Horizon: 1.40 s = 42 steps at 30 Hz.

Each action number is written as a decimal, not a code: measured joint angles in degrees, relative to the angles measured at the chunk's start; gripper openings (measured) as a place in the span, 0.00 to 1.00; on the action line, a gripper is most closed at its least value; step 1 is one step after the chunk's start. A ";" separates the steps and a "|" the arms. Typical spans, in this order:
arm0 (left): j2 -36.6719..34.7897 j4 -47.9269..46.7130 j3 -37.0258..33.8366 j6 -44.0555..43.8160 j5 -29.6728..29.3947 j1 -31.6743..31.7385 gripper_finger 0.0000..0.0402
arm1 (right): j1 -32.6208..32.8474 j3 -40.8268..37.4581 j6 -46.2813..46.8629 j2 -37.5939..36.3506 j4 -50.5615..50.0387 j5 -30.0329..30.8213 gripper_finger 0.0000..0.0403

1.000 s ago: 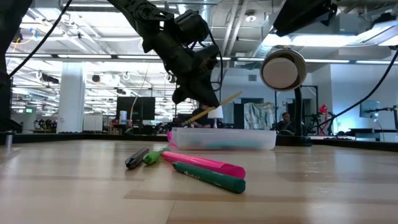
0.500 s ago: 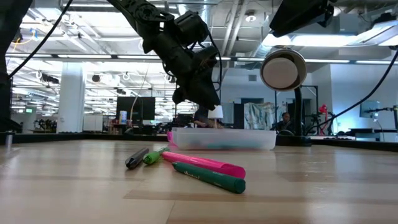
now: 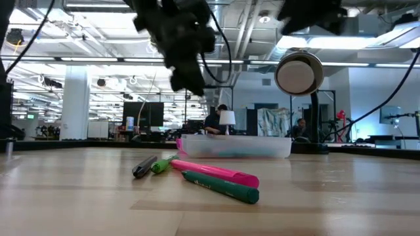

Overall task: Pick & place school supplies into a supply box
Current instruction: Put the pink pen into the pink supply box

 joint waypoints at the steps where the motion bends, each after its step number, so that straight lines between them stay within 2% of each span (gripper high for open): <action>1: -1.27 -2.52 0.00 1.71 -1.03 -0.78 0.31 | -0.27 0.02 -0.02 0.68 2.40 -0.02 0.29; 7: -9.17 -11.32 -1.93 7.70 -7.09 -5.25 0.31 | -2.62 0.07 -3.34 8.84 17.98 -5.77 0.29; 10: -14.05 -12.34 -5.75 7.97 -9.06 -6.41 0.31 | -4.12 -0.02 -3.10 13.11 25.02 -8.88 0.29; 13: -19.59 -11.77 -10.94 6.88 -11.09 -6.59 0.31 | -4.92 0.13 -3.08 15.25 30.83 -9.47 0.29; 20: -32.99 -10.19 -25.61 0.66 -11.95 -6.60 0.31 | -6.53 1.58 1.38 20.30 28.44 -12.29 0.29; 27: -46.20 -7.46 -36.53 -6.64 -11.93 -8.42 0.31 | -7.02 8.04 2.65 27.97 27.09 -13.46 0.29; 37: -58.61 -8.06 -40.62 -10.06 -16.05 -9.11 0.31 | -7.01 19.59 2.91 36.38 11.32 -15.07 0.29; 42: -60.91 -7.75 -40.65 -10.04 -17.66 -9.11 0.31 | -7.04 20.65 4.26 37.27 10.33 -16.82 0.29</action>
